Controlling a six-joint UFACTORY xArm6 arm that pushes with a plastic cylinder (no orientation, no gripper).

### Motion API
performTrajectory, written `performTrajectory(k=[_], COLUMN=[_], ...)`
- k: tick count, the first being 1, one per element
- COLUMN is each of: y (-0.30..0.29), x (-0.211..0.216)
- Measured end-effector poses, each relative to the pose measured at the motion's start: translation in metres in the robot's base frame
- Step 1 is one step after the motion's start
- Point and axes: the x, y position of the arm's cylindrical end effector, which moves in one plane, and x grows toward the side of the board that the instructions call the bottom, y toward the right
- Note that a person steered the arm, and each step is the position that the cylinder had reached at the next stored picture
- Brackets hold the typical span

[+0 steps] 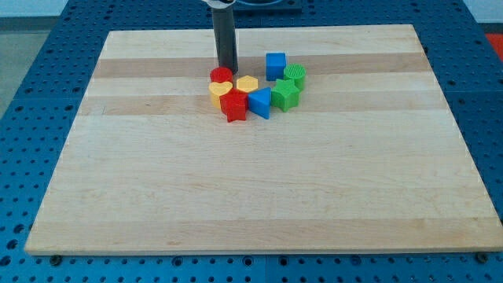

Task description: Move the blue cube to the top right of the green circle

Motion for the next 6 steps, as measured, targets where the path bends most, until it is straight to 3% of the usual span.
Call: performTrajectory(k=[3, 6], y=[0.074, 0.152], x=[-0.012, 0.023])
